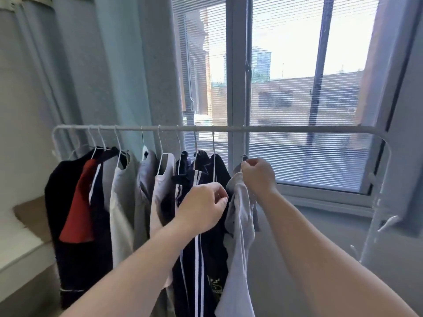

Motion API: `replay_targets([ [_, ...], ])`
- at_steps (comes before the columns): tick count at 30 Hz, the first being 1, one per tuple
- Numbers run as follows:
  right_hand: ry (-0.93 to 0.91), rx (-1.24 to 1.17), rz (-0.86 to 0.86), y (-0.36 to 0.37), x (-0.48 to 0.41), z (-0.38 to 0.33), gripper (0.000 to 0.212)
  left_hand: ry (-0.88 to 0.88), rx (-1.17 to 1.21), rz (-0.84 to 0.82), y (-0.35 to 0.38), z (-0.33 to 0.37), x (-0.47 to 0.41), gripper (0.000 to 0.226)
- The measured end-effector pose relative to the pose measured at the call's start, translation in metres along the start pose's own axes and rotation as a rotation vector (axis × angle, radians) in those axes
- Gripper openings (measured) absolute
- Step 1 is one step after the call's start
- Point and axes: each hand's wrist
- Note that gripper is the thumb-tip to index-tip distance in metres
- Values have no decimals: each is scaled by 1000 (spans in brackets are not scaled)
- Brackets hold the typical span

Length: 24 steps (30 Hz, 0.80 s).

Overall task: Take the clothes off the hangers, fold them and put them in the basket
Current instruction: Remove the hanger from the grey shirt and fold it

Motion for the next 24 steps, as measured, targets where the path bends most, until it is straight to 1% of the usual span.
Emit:
replay_targets([
  [3, 68, 178, -47, 6, -23, 11, 28, 10, -48, -54, 7, 2, -11, 8],
  [5, 116, 219, -58, 10, -34, 19, 31, 5, -73, -79, 10, 1, -18, 10],
  [8, 198, 65, -115, 16, -45, 30, 31, -6, -70, -123, 15, 1, -23, 14],
  [11, 247, 4, -141, 20, -51, 31, 18, 0, -38, -199, 23, 3, -22, 20],
  [13, 284, -55, -177, 23, -54, 31, 26, 1, -29, -236, 28, 3, -20, 26],
  [14, 310, -101, -202, 24, -55, 32, 25, 1, -26, -245, 30, 4, -19, 28],
  [15, 346, -177, -221, 25, -56, 34, 21, 1, -21, -245, 32, 3, -19, 29],
  [17, 430, -329, -220, 28, -61, 39, 6, -4, -4, -243, 33, 3, -18, 27],
  [18, 460, -376, -208, 30, -65, 43, 4, -9, 8, -238, 33, 3, -18, 27],
  [20, 458, -435, -216, 30, -67, 44, 12, -21, 25, -214, 30, 4, -20, 29],
  [22, 432, -481, -189, 25, -60, 33, 10, -39, 35, -182, 23, 7, -22, 34],
  [24, 373, -475, -148, 20, -57, 23, 8, -45, 78, -151, 11, 14, -24, 36],
])
Point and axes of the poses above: each hand's wrist, its own x-axis away from the middle knuckle, its own y-axis out of the palm, z = x × y, and after that the axes turned 4 degrees about -y, right-handed
